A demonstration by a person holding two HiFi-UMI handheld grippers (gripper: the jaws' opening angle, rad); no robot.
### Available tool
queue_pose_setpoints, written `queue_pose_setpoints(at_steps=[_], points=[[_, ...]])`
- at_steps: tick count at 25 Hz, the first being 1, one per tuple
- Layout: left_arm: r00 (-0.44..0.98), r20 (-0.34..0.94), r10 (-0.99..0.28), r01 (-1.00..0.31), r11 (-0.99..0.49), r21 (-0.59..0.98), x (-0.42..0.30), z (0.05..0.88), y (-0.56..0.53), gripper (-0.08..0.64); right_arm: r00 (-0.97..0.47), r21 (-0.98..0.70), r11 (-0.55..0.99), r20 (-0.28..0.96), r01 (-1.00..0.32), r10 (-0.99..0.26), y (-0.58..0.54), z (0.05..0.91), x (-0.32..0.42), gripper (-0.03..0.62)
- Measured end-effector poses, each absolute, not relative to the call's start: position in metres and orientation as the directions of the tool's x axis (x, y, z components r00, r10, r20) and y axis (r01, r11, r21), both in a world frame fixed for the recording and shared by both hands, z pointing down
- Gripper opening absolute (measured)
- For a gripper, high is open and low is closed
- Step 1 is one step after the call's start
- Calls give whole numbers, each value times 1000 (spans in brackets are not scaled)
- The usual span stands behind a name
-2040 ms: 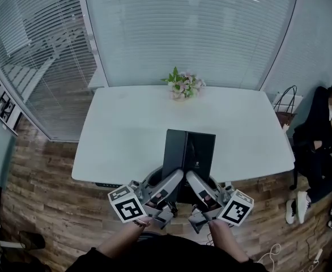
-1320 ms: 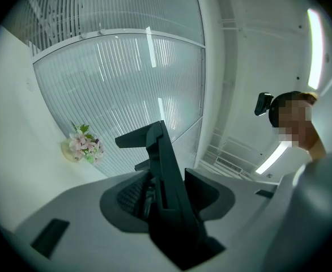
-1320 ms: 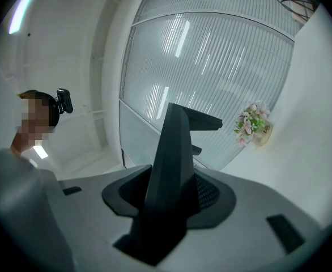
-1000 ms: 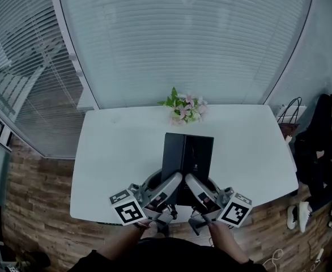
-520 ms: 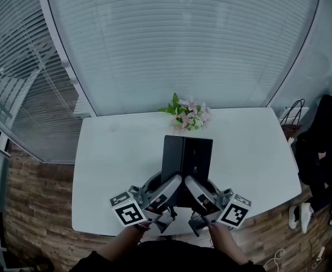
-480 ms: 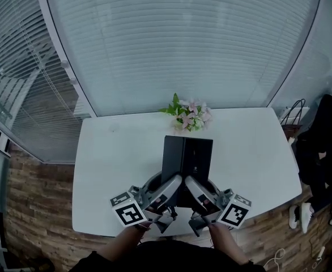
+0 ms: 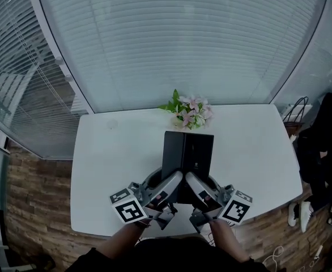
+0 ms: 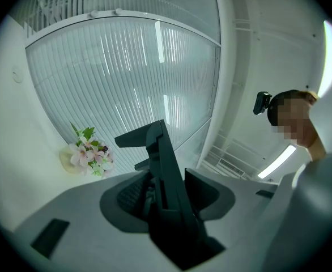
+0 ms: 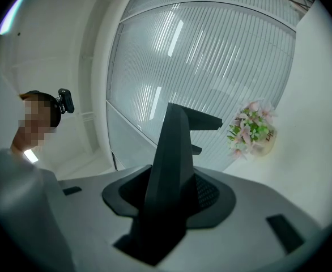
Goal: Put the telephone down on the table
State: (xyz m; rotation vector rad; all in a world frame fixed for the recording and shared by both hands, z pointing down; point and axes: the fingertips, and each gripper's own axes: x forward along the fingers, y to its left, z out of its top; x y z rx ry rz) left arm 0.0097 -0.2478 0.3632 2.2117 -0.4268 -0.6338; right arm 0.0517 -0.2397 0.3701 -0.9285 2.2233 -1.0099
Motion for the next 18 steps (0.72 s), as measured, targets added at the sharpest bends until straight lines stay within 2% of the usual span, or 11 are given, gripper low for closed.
queue_pose_setpoints(at_steps=[18], points=[[783,-271,-560,-174,-615,769,32,368,-254,201,-696,-807,501,-163,-314,-699,-250,376,74,186]])
